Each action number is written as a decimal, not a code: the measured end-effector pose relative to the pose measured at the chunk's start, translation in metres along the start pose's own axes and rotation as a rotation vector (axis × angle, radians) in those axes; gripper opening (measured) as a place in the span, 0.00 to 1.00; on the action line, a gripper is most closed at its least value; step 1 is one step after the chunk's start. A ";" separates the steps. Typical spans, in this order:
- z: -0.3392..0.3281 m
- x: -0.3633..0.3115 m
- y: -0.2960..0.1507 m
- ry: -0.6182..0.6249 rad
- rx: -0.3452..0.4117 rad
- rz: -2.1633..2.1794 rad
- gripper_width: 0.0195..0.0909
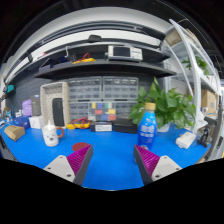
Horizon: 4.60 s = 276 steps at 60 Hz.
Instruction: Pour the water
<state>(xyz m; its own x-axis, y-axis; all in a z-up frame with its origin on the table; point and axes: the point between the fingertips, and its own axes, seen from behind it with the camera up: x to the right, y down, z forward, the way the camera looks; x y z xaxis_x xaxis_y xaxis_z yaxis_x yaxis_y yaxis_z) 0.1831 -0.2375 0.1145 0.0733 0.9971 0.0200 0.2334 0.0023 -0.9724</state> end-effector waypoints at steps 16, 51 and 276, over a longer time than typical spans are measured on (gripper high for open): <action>0.027 0.094 0.023 0.100 -0.010 0.058 0.87; 0.116 0.115 -0.010 0.088 0.077 -0.064 0.35; 0.089 -0.100 -0.001 -0.084 -0.040 0.024 0.84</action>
<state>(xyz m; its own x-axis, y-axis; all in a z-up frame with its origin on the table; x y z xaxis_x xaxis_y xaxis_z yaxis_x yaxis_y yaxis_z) 0.0890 -0.3306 0.0930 -0.0015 0.9997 -0.0243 0.2707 -0.0230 -0.9624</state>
